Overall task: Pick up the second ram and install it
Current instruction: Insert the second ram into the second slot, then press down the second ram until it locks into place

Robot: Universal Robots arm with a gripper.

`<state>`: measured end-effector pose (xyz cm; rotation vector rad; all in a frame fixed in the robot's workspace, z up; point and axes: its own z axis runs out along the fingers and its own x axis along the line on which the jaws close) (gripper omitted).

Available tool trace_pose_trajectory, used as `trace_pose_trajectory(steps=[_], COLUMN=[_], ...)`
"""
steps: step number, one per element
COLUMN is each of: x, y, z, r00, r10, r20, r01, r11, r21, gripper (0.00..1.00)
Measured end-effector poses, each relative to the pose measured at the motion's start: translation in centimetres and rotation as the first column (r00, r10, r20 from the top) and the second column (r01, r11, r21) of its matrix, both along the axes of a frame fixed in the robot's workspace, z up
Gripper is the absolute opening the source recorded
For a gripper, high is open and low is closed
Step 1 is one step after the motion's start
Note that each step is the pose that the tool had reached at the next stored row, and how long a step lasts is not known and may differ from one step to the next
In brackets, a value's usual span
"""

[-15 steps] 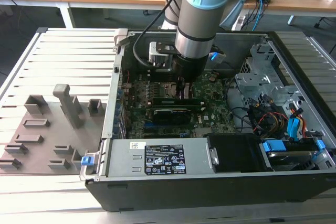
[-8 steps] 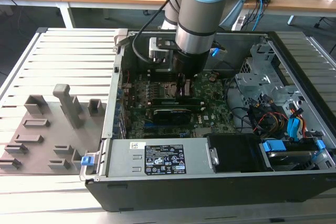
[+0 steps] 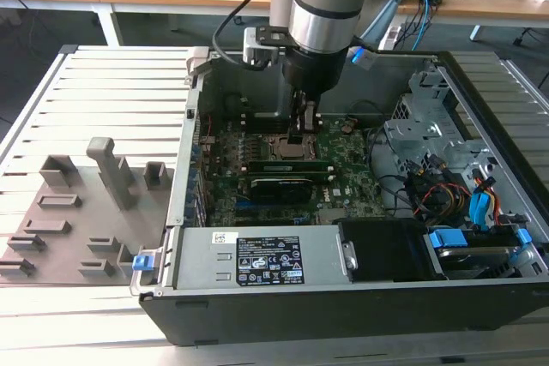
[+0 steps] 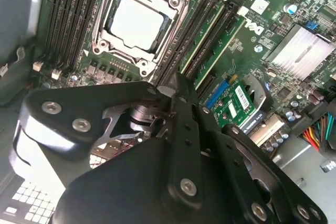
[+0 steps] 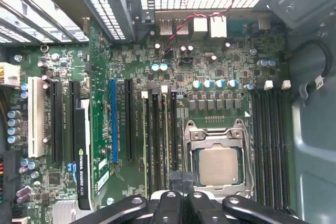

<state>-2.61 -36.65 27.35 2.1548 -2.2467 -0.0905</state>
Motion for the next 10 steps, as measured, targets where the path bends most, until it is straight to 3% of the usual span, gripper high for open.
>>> trace_pose_trajectory(steps=[6,8,10], x=[0.1,2.2,2.5], y=[0.0,0.0,0.0], z=[0.02,-0.3,-0.69], r00=[1.0,1.0,1.0], r10=[0.0,0.0,0.0], r20=[0.0,-0.0015,-0.0019], r01=[0.0,0.0,0.0], r11=[1.0,1.0,1.0], r21=[0.0,-0.0021,-0.0023], gripper=[0.11,0.11,0.11])
